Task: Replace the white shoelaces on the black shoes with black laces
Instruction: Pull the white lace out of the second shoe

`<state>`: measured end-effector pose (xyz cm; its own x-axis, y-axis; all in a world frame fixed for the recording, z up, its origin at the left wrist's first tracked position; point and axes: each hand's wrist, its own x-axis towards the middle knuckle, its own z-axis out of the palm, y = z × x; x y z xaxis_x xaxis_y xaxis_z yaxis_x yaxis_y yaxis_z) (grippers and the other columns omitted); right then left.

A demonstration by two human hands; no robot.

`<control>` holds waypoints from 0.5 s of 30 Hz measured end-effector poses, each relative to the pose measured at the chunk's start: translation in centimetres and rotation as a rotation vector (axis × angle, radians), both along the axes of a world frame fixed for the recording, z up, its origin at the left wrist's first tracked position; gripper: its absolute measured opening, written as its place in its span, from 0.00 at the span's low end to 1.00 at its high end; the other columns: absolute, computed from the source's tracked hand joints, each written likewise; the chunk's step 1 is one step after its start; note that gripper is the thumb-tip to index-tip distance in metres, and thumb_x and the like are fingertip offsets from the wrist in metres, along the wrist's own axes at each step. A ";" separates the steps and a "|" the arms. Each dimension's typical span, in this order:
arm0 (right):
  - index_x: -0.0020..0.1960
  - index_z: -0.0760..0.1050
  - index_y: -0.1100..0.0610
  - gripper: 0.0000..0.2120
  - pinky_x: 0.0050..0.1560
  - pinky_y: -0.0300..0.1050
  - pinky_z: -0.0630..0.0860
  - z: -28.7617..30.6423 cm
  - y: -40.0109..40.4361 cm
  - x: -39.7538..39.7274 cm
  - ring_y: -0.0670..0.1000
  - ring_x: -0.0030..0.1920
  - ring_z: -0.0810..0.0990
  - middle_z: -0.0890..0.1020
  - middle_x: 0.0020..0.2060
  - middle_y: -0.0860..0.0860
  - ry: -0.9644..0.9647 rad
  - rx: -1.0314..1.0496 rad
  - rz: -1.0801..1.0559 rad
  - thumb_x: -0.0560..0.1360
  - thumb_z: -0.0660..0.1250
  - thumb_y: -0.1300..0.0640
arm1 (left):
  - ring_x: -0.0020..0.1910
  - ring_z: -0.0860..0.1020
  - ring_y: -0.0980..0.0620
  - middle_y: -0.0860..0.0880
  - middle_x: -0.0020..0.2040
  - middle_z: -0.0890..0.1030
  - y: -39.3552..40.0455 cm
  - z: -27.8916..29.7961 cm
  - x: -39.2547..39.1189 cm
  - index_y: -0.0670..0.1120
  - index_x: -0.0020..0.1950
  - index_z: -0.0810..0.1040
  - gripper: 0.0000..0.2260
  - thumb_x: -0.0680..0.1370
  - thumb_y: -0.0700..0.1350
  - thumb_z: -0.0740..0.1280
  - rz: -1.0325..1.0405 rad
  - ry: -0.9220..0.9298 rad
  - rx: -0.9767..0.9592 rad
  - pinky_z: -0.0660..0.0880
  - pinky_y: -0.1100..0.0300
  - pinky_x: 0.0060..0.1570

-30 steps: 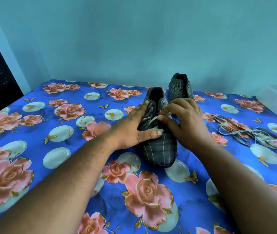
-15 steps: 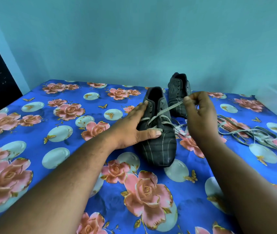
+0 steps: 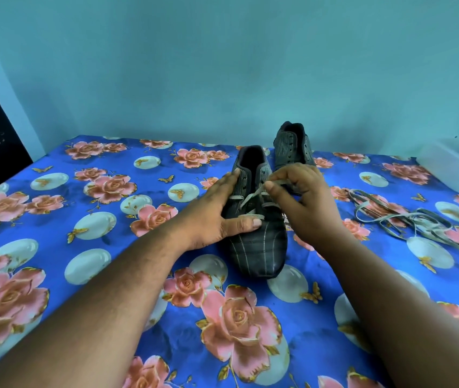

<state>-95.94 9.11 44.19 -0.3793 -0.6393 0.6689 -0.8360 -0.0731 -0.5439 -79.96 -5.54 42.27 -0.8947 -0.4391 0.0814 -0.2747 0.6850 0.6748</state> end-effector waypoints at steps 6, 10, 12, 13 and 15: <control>0.44 0.77 0.52 0.04 0.51 0.52 0.76 0.9 0.9 -0.6 0.55 0.49 0.79 0.82 0.42 0.49 -0.236 -0.119 -0.115 0.76 0.67 0.53 | 0.81 0.46 0.61 0.58 0.83 0.49 0.2 0.2 0.1 0.58 0.83 0.45 0.56 0.63 0.77 0.66 0.001 0.010 0.016 0.50 0.49 0.81; 0.45 0.74 0.56 0.05 0.41 0.43 0.72 1.3 0.7 0.2 0.47 0.40 0.76 0.78 0.36 0.46 -0.300 -0.195 -0.148 0.76 0.63 0.55 | 0.81 0.51 0.61 0.57 0.83 0.53 0.0 -0.1 0.1 0.59 0.83 0.46 0.56 0.63 0.77 0.66 0.014 0.012 0.051 0.53 0.50 0.81; 0.44 0.72 0.56 0.05 0.37 0.39 0.68 2.0 0.9 0.0 0.46 0.37 0.72 0.75 0.35 0.48 -0.421 -0.336 -0.181 0.76 0.59 0.58 | 0.80 0.54 0.60 0.58 0.83 0.55 -0.2 -0.3 0.1 0.59 0.83 0.47 0.56 0.63 0.78 0.67 0.016 0.021 0.084 0.56 0.50 0.80; 0.43 0.71 0.55 0.05 0.38 0.40 0.68 2.2 1.1 -0.5 0.48 0.38 0.73 0.77 0.36 0.54 -0.468 -0.391 -0.206 0.75 0.58 0.58 | 0.80 0.55 0.60 0.58 0.82 0.56 -0.3 -0.5 0.1 0.59 0.83 0.47 0.56 0.63 0.78 0.67 0.015 0.024 0.086 0.57 0.50 0.80; 0.43 0.69 0.56 0.04 0.39 0.46 0.69 2.4 1.6 -1.7 0.52 0.40 0.73 0.78 0.40 0.63 -0.487 -0.376 -0.276 0.75 0.57 0.57 | 0.80 0.55 0.60 0.57 0.82 0.56 -0.4 -0.5 -0.1 0.59 0.83 0.47 0.55 0.64 0.78 0.67 0.005 0.031 0.065 0.57 0.50 0.80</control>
